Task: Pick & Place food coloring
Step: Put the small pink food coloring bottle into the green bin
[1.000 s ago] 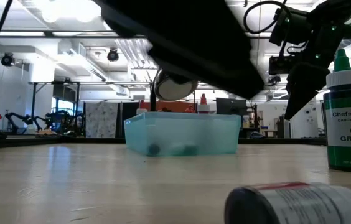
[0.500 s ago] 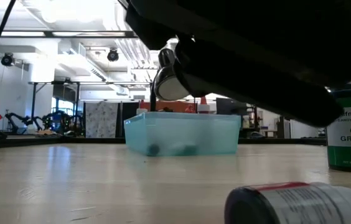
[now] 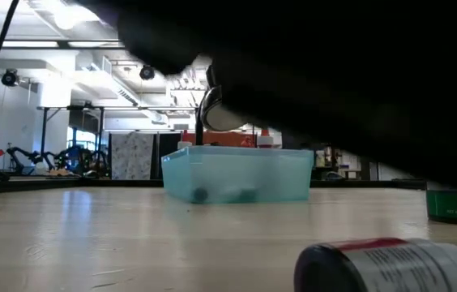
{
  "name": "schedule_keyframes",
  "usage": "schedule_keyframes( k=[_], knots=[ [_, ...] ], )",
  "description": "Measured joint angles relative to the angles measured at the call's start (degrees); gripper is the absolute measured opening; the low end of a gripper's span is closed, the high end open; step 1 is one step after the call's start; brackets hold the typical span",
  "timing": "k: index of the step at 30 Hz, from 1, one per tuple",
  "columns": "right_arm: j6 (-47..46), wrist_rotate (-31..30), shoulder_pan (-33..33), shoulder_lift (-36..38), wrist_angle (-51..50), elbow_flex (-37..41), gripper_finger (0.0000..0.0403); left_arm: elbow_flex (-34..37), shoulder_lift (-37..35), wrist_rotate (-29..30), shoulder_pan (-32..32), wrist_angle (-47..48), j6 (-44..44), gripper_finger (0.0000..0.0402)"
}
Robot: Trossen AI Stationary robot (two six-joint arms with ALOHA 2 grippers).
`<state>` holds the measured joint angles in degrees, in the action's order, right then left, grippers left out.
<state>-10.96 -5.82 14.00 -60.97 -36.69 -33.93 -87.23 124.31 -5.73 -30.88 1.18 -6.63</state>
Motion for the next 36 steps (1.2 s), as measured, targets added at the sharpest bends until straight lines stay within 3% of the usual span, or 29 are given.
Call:
schedule_keyframes(
  k=[8, 13, 21, 26, 33, 36],
  knots=[
    [0.0, -0.01, 0.0, 0.0, -0.04, 0.0, 0.0038, 2.6, 0.0, -6.12, 1.55, -0.6, 5.48, 0.0149],
    [-0.78, -0.09, 0.0, 0.0, -0.11, 0.0, 0.0038, 3.22, 0.04, -6.35, 2.39, 0.99, 8.04, 0.0149],
    [-1.49, -0.14, 0.04, 0.01, 0.09, 0.42, 0.0038, 3.22, -1.8, 3.55, 2.62, 8.68, 4.65, 0.0149],
    [-1.49, -0.16, 0.04, 0.02, 0.24, 0.44, 0.0038, 3.26, -2.4, 3.91, 2.45, 9.2, 3.58, 0.0149],
    [-1.33, -0.16, 0.04, 0.02, 0.49, 0.6, 0.0038, 2.89, -2.4, 3.69, 1.52, 10.2, 8.9, 0.0149],
    [-1.31, -0.17, 0.04, 0.02, 0.55, 0.63, 0.0038, 1.66, -2.45, 6.23, 1.58, 10.61, 10.31, 0.0149]
  ],
)
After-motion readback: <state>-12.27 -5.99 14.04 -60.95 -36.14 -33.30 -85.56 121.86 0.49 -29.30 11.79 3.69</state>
